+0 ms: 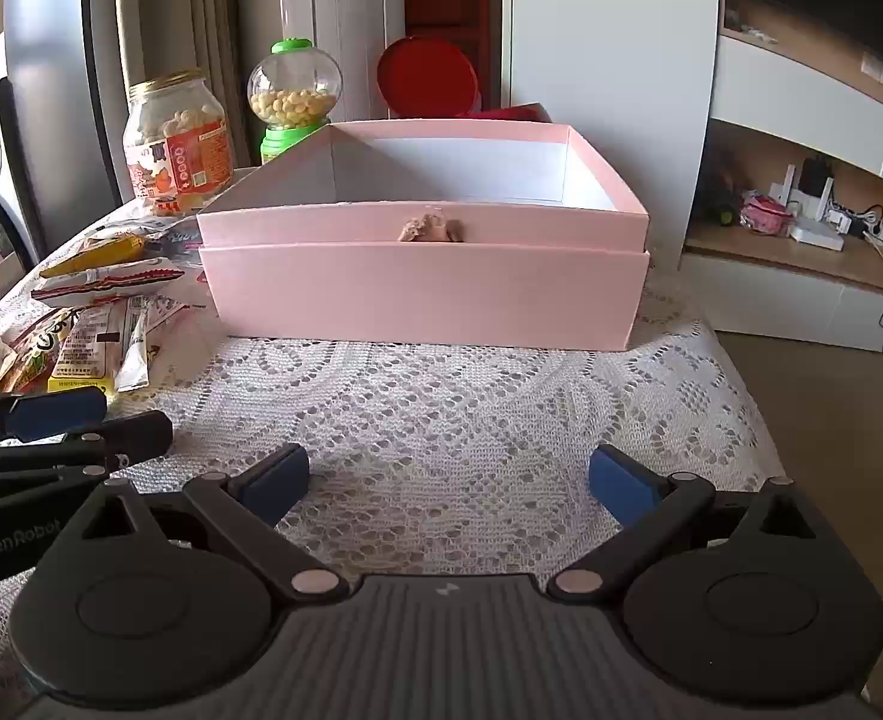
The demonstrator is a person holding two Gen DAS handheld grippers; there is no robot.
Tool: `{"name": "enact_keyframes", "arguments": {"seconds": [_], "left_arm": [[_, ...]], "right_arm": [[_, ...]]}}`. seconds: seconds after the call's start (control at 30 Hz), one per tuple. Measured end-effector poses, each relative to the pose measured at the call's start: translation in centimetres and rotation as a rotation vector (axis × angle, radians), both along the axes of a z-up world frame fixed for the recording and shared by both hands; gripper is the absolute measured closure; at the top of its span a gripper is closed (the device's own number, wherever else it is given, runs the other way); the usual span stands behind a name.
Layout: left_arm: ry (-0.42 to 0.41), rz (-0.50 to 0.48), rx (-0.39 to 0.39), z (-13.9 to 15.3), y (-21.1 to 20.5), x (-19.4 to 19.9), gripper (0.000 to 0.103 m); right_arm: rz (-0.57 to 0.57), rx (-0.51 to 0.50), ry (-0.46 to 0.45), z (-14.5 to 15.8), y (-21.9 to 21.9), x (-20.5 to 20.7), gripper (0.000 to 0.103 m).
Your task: Organize snacks
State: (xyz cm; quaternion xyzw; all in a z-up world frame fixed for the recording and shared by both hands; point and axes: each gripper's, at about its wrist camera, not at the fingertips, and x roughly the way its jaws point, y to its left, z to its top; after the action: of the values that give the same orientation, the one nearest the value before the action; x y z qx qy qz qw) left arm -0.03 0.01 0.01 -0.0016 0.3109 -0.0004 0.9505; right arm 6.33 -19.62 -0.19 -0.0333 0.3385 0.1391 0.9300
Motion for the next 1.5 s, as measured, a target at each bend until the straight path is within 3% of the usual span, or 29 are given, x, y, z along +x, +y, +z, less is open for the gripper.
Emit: {"name": "enact_keyframes", "arguments": {"seconds": [1.5], "left_arm": [[0.005, 0.0, 0.006, 0.12, -0.15, -0.03, 0.053]], "right_arm": [[-0.002, -0.017, 0.005, -0.04, 0.04, 0.12, 0.003]]}}
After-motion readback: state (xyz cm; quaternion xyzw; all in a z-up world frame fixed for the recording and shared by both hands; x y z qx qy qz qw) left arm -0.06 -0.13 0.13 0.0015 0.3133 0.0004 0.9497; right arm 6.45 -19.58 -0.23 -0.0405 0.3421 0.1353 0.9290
